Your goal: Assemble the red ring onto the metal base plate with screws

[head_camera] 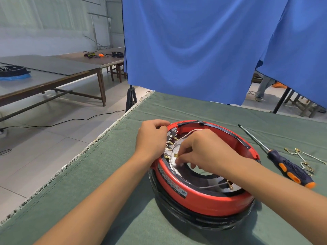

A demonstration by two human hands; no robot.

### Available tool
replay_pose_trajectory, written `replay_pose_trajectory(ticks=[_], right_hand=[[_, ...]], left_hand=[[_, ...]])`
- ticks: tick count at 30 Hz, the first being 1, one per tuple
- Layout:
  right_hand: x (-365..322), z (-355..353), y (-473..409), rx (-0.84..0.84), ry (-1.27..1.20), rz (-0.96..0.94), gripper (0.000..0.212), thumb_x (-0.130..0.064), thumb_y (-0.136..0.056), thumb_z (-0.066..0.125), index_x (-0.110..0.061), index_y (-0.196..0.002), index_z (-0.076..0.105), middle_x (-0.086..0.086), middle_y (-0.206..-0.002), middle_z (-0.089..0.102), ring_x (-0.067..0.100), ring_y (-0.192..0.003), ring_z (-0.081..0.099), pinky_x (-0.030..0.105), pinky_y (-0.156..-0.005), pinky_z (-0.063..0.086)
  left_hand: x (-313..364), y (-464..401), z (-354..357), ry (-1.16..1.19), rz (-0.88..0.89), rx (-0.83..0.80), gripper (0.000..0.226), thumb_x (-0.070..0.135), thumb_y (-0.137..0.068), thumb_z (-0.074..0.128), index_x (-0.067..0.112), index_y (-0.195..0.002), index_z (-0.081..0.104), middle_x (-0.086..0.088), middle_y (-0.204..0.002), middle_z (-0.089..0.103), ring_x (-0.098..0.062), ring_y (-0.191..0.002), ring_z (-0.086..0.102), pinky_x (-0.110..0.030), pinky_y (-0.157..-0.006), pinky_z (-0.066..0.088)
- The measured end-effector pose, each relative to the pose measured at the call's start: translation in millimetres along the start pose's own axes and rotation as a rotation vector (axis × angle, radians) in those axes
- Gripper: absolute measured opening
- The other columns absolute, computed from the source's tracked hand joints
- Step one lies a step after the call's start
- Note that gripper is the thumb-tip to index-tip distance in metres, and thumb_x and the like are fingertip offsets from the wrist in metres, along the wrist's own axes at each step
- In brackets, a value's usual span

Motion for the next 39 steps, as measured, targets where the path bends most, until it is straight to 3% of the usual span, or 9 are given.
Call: replay_pose_trajectory(ticks=[4, 10, 15, 20, 25, 28, 33, 39], right_hand=[[-5.7, 2.5, -9.3, 0.000, 0.020, -0.063, 0.007, -0.029, -0.077, 0.076, -0.023, -0.080, 0.077, -0.005, -0.070, 0.068, 0.002, -0.051, 0.047, 0.024, -0.060, 0.041], [-2.0, 5.0, -16.6, -0.028, 0.033, -0.086, 0.008, -0.030, -0.076, 0.076, -0.024, -0.081, 0.077, -0.004, -0.079, 0.073, 0.011, -0.073, 0.061, 0.025, -0.065, 0.046], [-2.2, 4.1, -22.0, -0.071, 0.041, -0.119, 0.008, -0.030, -0.076, 0.077, -0.022, -0.080, 0.077, -0.006, -0.075, 0.070, 0.010, -0.069, 0.058, 0.018, -0.058, 0.041], [-4.7, -2.4, -25.2, -0.126, 0.035, -0.114, 0.008, -0.029, -0.076, 0.077, -0.022, -0.073, 0.074, -0.003, -0.072, 0.069, 0.013, -0.068, 0.061, 0.022, -0.058, 0.043], [-7.2, -5.6, -28.4, -0.172, 0.010, -0.109, 0.012, -0.027, -0.076, 0.077, -0.025, -0.066, 0.070, -0.010, -0.057, 0.063, 0.002, -0.049, 0.052, 0.014, -0.048, 0.041], [-6.0, -5.8, -30.1, -0.220, -0.035, -0.092, 0.014, -0.024, -0.075, 0.078, -0.023, -0.064, 0.070, -0.006, -0.060, 0.067, 0.009, -0.056, 0.060, 0.023, -0.056, 0.050], [-8.3, 0.0, -35.3, -0.244, 0.014, -0.108, 0.016, -0.023, -0.074, 0.078, -0.025, -0.062, 0.068, -0.007, -0.060, 0.068, -0.002, -0.048, 0.053, 0.008, -0.048, 0.039], [-3.9, -2.9, -34.1, -0.255, -0.048, -0.105, 0.014, -0.024, -0.074, 0.079, -0.021, -0.063, 0.071, -0.008, -0.057, 0.066, 0.001, -0.050, 0.055, 0.015, -0.052, 0.044]], left_hand=[[-1.0, -1.3, 0.0, 0.004, 0.007, -0.001, 0.027, 0.007, -0.089, 0.051, 0.014, -0.100, 0.074, -0.001, -0.095, 0.073, -0.018, -0.091, 0.067, -0.040, -0.089, 0.053], [-0.8, -2.1, 0.5, 0.007, 0.014, 0.005, 0.026, 0.006, -0.089, 0.052, 0.012, -0.100, 0.075, -0.003, -0.098, 0.073, -0.020, -0.096, 0.066, -0.040, -0.092, 0.051], [-1.2, -1.4, 0.5, 0.006, 0.020, 0.004, 0.026, 0.006, -0.088, 0.052, 0.013, -0.099, 0.075, -0.003, -0.094, 0.073, -0.019, -0.093, 0.067, -0.039, -0.091, 0.052], [-0.1, -1.8, 1.0, 0.011, 0.025, 0.007, 0.026, 0.004, -0.087, 0.053, 0.011, -0.099, 0.075, -0.002, -0.094, 0.073, -0.018, -0.094, 0.066, -0.036, -0.091, 0.052], [0.0, -2.5, 1.3, 0.012, 0.027, 0.008, 0.026, 0.003, -0.087, 0.053, 0.011, -0.099, 0.075, -0.002, -0.093, 0.072, -0.017, -0.092, 0.066, -0.034, -0.090, 0.052], [0.2, -2.7, 1.4, 0.017, 0.028, 0.006, 0.026, 0.003, -0.087, 0.053, 0.011, -0.098, 0.075, 0.000, -0.090, 0.072, -0.017, -0.091, 0.066, -0.035, -0.090, 0.052], [-1.2, -3.1, 1.4, 0.029, 0.018, 0.005, 0.026, 0.003, -0.086, 0.053, 0.011, -0.099, 0.075, -0.004, -0.095, 0.073, -0.020, -0.094, 0.067, -0.039, -0.091, 0.052], [-1.6, -4.0, 1.8, 0.013, 0.034, 0.008, 0.026, 0.004, -0.087, 0.052, 0.010, -0.100, 0.075, -0.002, -0.094, 0.072, -0.018, -0.095, 0.066, -0.037, -0.092, 0.052]])
Point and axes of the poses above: each hand's wrist, its own y-axis away from the middle knuckle, its own z-axis out of the palm, x = y × z, the point moved 3 cm from there along -y, towards the middle knuckle
